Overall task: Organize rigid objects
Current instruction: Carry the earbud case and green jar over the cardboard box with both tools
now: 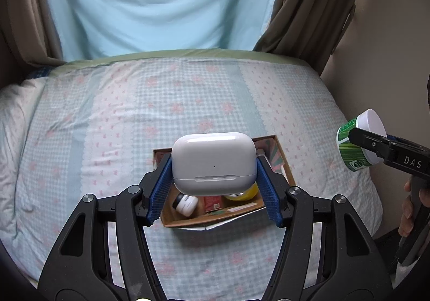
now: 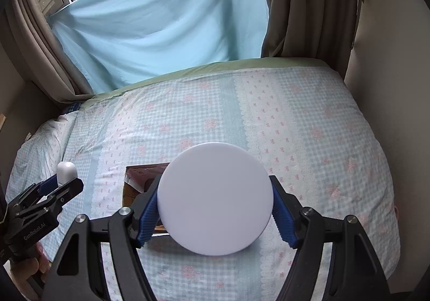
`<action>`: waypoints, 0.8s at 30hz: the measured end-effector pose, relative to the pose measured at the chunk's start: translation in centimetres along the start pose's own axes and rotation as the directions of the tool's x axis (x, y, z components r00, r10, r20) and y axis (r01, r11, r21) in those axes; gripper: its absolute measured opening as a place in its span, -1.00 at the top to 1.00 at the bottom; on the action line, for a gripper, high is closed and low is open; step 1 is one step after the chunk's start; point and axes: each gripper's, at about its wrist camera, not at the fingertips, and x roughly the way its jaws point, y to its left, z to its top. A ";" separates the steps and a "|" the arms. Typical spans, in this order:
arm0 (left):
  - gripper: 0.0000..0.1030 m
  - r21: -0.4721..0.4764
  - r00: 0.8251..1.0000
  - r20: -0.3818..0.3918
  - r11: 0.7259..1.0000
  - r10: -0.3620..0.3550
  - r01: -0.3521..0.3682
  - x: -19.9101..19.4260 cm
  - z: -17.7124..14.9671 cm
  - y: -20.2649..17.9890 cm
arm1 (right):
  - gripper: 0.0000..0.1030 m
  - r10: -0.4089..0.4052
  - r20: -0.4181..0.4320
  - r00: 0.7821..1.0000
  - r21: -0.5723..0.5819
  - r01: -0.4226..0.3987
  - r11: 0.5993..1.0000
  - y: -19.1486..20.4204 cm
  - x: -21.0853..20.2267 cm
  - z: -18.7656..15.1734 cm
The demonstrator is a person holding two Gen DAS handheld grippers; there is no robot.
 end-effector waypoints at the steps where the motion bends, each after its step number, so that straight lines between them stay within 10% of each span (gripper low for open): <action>1: -0.11 0.006 1.000 -0.006 1.000 0.005 -0.005 0.3 0.0 0.7 | -0.34 0.008 -0.010 1.000 0.010 -0.007 1.000 0.7 0.6 0.1; 13: -0.11 -0.075 0.991 -0.128 0.997 0.025 -0.035 8.0 -2.2 5.7 | -0.34 0.070 -0.161 0.984 -0.014 -0.073 0.997 6.1 8.9 0.2; 24: -0.11 -0.087 0.939 -0.343 0.995 0.017 -0.050 18.7 -3.2 7.0 | -0.34 0.125 -0.382 0.916 -0.010 -0.139 0.990 6.5 20.4 -0.1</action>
